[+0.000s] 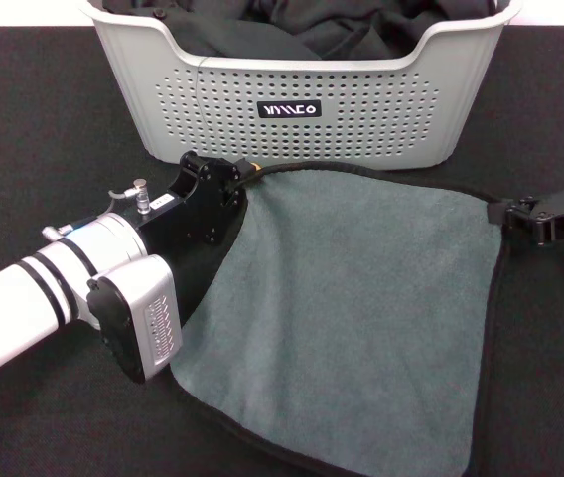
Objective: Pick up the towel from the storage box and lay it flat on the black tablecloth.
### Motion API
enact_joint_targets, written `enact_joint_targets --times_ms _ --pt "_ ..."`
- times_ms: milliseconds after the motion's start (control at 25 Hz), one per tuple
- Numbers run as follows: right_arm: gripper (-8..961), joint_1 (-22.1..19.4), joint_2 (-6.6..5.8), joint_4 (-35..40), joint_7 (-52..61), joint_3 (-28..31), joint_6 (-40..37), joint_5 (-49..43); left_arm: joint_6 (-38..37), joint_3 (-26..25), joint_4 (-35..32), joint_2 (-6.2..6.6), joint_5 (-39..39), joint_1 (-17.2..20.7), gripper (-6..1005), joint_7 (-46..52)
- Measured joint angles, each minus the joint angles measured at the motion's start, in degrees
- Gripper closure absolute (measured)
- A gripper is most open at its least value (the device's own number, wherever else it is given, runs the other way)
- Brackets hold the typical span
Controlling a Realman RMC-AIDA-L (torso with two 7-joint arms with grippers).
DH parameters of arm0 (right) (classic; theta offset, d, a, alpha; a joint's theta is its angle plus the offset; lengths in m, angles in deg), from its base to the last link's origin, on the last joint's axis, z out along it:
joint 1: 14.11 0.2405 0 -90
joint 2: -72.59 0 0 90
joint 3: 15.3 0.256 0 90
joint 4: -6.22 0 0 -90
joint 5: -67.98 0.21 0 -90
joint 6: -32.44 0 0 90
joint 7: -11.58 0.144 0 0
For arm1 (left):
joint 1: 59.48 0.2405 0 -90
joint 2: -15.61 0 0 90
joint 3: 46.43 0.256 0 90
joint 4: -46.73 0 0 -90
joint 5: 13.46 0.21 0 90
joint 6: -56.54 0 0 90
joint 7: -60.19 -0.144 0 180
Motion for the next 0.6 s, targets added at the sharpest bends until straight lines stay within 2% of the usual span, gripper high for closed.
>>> enact_joint_targets --times_ms 280,400,600 --pt "918 -0.37 -0.25 0.11 -0.05 0.42 -0.31 0.02 1.0 0.43 0.1 0.01 -3.76 0.03 968 0.38" --pt "820 -1.1 -0.23 0.65 -0.48 1.51 -0.88 0.08 1.48 0.47 0.15 0.0 -7.62 0.09 968 0.36" --pt "676 -2.55 -0.32 2.27 -0.47 2.85 -0.77 0.07 1.27 0.52 0.08 0.0 -10.85 0.96 786 2.16"
